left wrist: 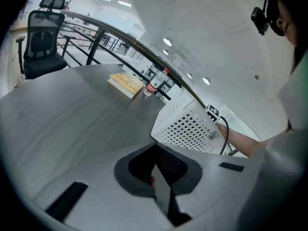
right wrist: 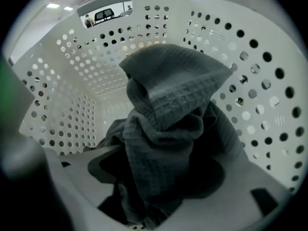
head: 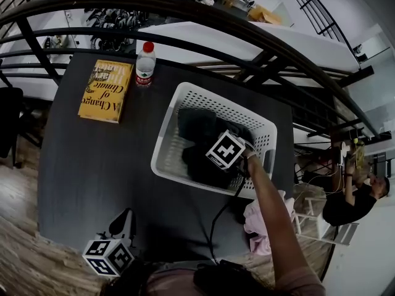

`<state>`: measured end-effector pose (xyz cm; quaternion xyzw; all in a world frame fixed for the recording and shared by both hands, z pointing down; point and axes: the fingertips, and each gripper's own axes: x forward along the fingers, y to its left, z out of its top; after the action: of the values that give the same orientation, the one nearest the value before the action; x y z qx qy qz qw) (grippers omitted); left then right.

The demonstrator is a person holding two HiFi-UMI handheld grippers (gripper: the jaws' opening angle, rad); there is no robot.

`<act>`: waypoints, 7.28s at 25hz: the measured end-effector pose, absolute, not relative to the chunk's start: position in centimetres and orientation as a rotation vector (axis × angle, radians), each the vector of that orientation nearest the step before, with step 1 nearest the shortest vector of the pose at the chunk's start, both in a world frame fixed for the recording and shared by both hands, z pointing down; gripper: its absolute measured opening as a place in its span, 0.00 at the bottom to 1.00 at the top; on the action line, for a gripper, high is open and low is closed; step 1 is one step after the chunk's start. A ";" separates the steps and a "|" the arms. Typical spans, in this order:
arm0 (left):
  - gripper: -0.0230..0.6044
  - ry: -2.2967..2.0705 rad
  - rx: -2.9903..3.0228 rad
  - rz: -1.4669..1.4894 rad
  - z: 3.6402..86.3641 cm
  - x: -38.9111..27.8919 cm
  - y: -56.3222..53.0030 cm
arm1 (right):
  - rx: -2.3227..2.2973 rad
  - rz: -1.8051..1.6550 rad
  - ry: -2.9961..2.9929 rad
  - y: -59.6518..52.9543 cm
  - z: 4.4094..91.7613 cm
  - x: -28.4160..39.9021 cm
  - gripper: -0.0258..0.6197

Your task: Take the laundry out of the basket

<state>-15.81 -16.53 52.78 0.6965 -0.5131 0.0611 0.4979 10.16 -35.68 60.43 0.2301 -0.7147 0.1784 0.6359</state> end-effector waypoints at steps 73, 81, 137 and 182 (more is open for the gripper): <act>0.03 -1.142 1.966 0.121 46.1 -15.7 -12.6 | 1.431 -0.094 -1.806 -31.1 25.5 16.1 0.16; 0.03 -1.201 2.018 0.149 45.1 -13.0 -9.5 | 1.451 -0.178 -1.861 -27.1 22.9 17.4 0.16; 0.03 -1.030 2.207 0.192 43.8 0.9 13.5 | 1.537 -0.190 -1.872 3.8 23.0 28.1 0.16; 0.03 -1.072 2.093 0.320 47.5 -1.5 9.3 | 1.292 0.330 -2.121 -4.3 44.4 18.1 0.17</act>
<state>-1.48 9.27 47.48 0.8176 -0.4187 0.1251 0.3749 18.13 -4.26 44.42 0.4899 -0.8041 0.1249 0.3129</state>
